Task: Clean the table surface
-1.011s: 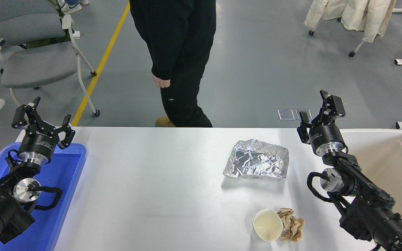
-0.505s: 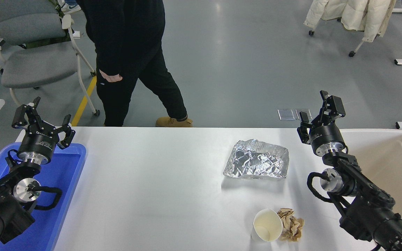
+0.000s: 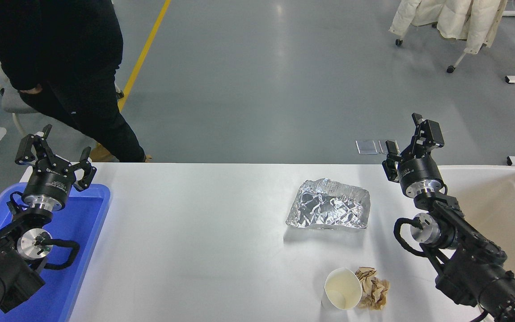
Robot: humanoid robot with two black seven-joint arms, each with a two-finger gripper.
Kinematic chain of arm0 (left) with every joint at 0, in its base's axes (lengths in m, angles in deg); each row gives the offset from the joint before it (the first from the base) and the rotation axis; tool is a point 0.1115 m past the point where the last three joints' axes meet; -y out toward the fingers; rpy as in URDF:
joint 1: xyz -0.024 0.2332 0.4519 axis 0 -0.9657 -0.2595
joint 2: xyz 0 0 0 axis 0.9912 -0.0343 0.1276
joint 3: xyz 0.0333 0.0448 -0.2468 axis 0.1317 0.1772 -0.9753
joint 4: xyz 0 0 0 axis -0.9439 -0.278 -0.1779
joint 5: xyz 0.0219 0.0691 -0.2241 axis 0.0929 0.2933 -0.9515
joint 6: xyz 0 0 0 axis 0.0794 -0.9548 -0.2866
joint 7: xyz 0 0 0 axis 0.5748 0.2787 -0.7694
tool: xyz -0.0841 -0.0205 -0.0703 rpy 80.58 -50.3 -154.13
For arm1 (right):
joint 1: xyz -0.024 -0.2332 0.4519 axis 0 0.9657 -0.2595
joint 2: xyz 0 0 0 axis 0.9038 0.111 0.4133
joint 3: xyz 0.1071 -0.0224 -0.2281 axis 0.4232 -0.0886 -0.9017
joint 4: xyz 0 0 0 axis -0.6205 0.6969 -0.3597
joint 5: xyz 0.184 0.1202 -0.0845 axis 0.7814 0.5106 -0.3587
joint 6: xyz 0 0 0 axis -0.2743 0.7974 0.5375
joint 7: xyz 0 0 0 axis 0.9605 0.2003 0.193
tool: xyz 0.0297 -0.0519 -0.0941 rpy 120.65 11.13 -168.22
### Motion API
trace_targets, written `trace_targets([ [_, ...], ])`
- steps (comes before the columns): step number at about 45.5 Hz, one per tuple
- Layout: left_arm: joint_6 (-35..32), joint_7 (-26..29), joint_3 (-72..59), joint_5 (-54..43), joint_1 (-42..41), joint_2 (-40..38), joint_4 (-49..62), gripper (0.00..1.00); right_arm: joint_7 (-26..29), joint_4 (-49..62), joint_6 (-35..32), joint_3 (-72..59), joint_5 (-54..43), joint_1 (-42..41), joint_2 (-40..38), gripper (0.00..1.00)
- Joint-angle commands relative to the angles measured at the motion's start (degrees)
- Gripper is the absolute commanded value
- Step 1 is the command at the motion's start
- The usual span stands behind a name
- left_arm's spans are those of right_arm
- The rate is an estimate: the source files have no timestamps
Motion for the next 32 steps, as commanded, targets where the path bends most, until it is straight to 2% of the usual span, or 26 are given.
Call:
trace_targets([
  [1,0.01,0.0,0.0,0.0,0.0,0.0,0.0,1.0,-0.1,-0.09,-0.53,-0.34,-0.08,0.1,0.0,1.0],
  [12,0.01,0.0,0.0,0.0,0.09,0.0,0.0,1.0,-0.01,-1.14,-1.05,-8.16,0.62,0.54,-2.37,1.0],
  [22,0.01,0.0,0.0,0.0,0.09,0.0,0.0,1.0,0.07,-2.81,-3.08,-9.04,7.39,-0.08,-3.86,1.0],
  [32,0.09,0.0,0.0,0.0,0.09,0.0,0.0,1.0,0.6,-14.66,-2.55,-17.9,7.21,-1.22,-15.01,1.0],
])
